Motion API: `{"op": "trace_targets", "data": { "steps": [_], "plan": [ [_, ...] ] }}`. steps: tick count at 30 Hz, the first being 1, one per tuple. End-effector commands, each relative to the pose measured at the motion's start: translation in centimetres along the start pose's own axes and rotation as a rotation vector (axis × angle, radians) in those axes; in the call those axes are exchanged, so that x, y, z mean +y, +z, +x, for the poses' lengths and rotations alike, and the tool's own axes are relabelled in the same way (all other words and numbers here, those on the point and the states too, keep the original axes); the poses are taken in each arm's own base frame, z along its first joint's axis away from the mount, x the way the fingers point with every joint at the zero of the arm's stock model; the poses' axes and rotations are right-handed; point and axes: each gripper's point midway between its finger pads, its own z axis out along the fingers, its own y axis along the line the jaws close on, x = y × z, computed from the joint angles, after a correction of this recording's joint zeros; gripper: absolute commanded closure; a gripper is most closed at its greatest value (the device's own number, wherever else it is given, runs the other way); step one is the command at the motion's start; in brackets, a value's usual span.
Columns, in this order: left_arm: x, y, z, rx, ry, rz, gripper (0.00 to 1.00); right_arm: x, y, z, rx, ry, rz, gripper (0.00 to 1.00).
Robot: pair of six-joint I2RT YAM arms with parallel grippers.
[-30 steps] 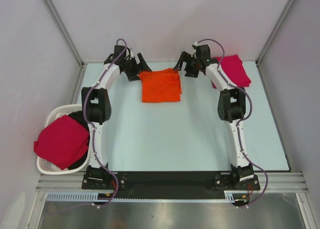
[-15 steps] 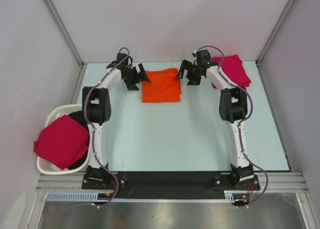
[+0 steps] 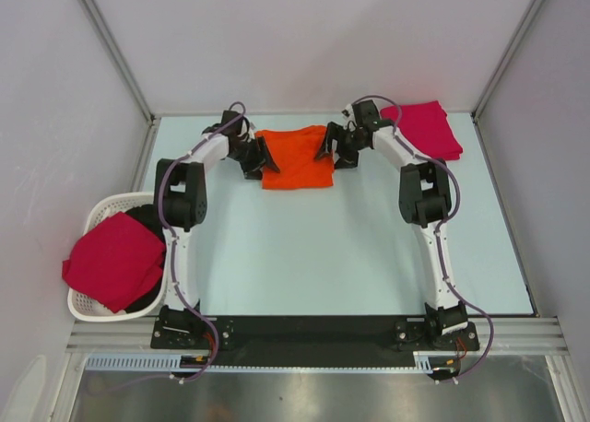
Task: Fold and stack the t-shirts
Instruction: Smooth out wrinkles on the folded tshirt
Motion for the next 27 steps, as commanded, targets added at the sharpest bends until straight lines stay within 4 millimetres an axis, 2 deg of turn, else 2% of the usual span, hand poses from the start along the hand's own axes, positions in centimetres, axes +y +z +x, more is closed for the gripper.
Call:
{"op": "trace_targets", "data": {
  "steps": [1,2,3,4,5,6,7,12,17,19,20,22,23,26,27],
  "plan": [
    [-1.6,1.2,1.6,0.059,0.033,0.045,0.47,2.7,-0.1,0.2,0.036,-0.009,-0.105,0.22],
    [-1.8,1.2,1.6,0.061,0.032,0.051,0.63,3.0,-0.2,0.2,0.04,-0.011,-0.122,0.26],
    [-2.0,1.2,1.4,0.057,0.035,0.055,0.73,3.2,-0.2,0.3,0.047,-0.013,-0.134,0.32],
    [-1.9,1.4,1.5,0.063,0.027,0.053,0.83,3.4,-0.2,0.6,0.063,-0.01,-0.153,0.47],
    [-2.0,1.4,1.6,0.068,0.028,0.054,1.0,3.4,-0.2,0.9,0.076,-0.008,-0.162,0.54],
    [-2.0,1.5,1.6,0.072,0.026,0.054,1.0,3.4,-0.2,1.2,0.091,-0.006,-0.175,0.67],
    [-1.9,1.6,1.7,0.077,0.024,0.054,1.0,3.2,-0.2,1.4,0.098,0.002,-0.171,1.0],
    [-1.1,1.6,2.2,0.092,0.013,0.019,1.0,2.3,-0.5,2.6,0.128,0.008,-0.131,1.0],
    [-0.3,1.2,3.6,0.111,-0.014,-0.011,1.0,0.3,-0.9,5.2,0.192,0.04,-0.071,1.0],
    [0.2,1.1,4.7,0.133,-0.019,-0.019,1.0,0.1,-1.5,6.1,0.208,0.028,-0.069,1.0],
    [0.4,1.0,5.2,0.141,-0.022,-0.022,1.0,-0.8,-1.4,7.6,0.242,0.046,-0.048,1.0],
    [0.9,0.6,6.7,0.167,-0.03,-0.029,1.0,-0.6,-2.1,8.4,0.251,0.031,-0.051,1.0],
    [0.9,0.4,7.2,0.174,-0.029,-0.032,1.0,-1.3,-2.2,9.8,0.283,0.05,-0.036,1.0],
    [1.1,-0.3,9.8,0.198,-0.017,-0.038,1.0,-1.3,-2.9,11.0,0.295,0.04,-0.033,1.0],
    [1.5,-0.6,10.8,0.201,-0.011,-0.042,1.0,-1.9,-2.9,12.1,0.311,0.058,-0.023,1.0]
  ]
}}
